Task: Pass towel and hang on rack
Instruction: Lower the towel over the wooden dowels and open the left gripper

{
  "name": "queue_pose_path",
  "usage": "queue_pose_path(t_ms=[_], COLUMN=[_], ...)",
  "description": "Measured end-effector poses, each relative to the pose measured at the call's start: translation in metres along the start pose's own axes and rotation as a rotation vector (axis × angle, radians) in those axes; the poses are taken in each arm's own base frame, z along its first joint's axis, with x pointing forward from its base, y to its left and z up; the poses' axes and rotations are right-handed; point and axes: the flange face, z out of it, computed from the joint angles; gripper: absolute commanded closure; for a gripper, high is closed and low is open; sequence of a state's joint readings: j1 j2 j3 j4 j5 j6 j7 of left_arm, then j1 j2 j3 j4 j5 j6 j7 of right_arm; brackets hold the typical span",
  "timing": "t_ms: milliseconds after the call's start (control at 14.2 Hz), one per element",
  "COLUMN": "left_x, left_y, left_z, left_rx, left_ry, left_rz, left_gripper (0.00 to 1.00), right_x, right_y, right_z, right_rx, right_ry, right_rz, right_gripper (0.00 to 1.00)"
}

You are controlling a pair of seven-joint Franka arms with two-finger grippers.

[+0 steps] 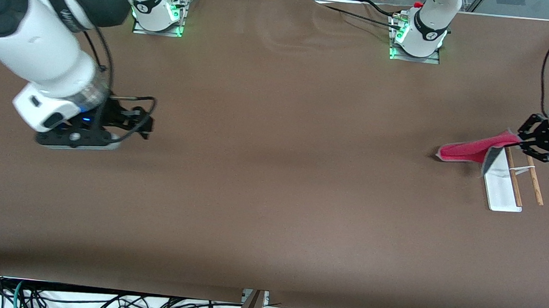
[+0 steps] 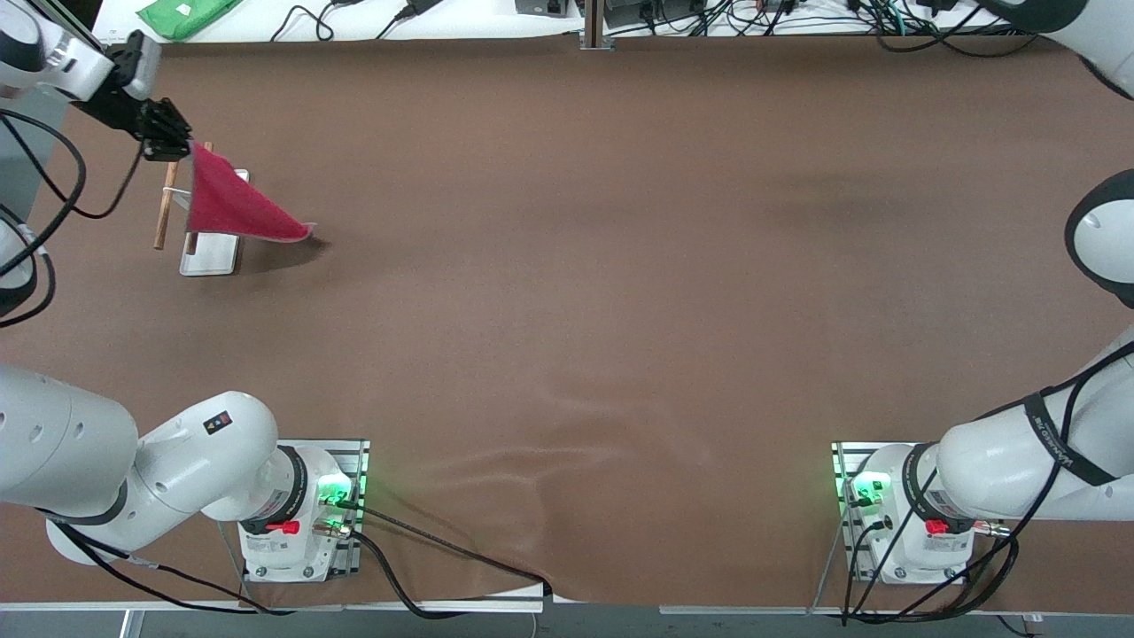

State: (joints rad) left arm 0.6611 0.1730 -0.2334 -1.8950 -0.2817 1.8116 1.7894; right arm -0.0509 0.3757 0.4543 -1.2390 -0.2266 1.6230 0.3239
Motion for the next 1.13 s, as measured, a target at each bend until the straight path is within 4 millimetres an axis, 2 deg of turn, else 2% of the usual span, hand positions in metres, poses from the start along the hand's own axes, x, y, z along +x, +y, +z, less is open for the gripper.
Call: queue_pose_path(t_ms=[212, 353, 564, 776, 917, 1058, 1128], left_x=[-0.027, -0.045, -0.082, -0.121, -0.141, -0.159, -0.171], left_y=[-0.018, -0.028, -0.033, -0.042, -0.053, -0.057, -0.056], left_z=[-0.023, -0.035, -0.049, -0.047, -0.042, -0.036, -0.034], left_rx=[-0.016, -0.017, 0.007, 0.014, 0.009, 0.004, 0.003], left_ry=[-0.033, -0.049, -0.034, -0.022, -0.035, -0.031, -0.028], left_rz=[0.003, 0.011, 0.033, 0.077, 0.095, 0.089, 0.089], left_gripper=[1.0, 1.0, 1.0, 1.0, 1.0, 1.0, 1.0], right_x=[-0.012, -0.024, -0.03, -0.041, -0.047, -0.053, -0.056], right_y=[0.057, 0.083, 0.124, 0.165, 0.185, 0.199, 0.199], right_z=[-0.014, -0.018, -0.02, -0.013, -0.008, -0.006, -0.006], right_rx=[-0.069, -0.102, -0.118, -0.107, -0.043, -0.003, -0.001], right_ry=[-0.052, -0.109, -0.148, -0.19, -0.214, -0.224, -0.228], right_rz=[0.031, 0.042, 0.019, 0.028, 0.023, 0.027, 0.022], right_gripper=[0.0, 0.0, 0.0, 0.0, 0.0, 0.0, 0.0])
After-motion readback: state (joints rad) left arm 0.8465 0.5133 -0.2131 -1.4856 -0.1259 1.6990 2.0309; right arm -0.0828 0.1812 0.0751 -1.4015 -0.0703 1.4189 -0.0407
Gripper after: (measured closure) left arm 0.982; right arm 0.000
